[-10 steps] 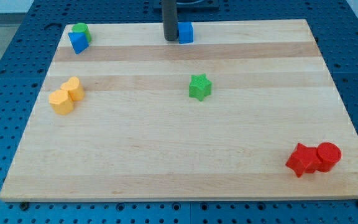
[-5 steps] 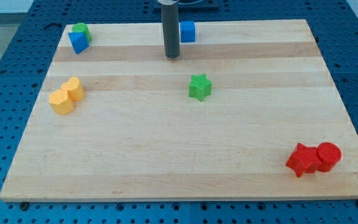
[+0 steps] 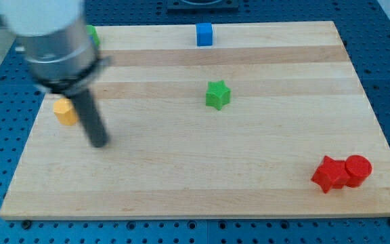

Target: Separate yellow hexagon from yellow heart

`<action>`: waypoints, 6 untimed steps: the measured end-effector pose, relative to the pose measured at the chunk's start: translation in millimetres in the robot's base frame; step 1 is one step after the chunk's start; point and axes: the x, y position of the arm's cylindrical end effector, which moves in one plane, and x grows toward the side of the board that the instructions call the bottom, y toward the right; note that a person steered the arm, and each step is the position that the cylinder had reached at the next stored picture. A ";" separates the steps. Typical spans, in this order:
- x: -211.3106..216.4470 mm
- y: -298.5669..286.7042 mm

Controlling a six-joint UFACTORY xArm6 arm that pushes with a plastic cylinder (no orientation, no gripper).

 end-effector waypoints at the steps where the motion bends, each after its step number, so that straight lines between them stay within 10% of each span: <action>1: -13.6 -90.7; 6: -59.6 -46.7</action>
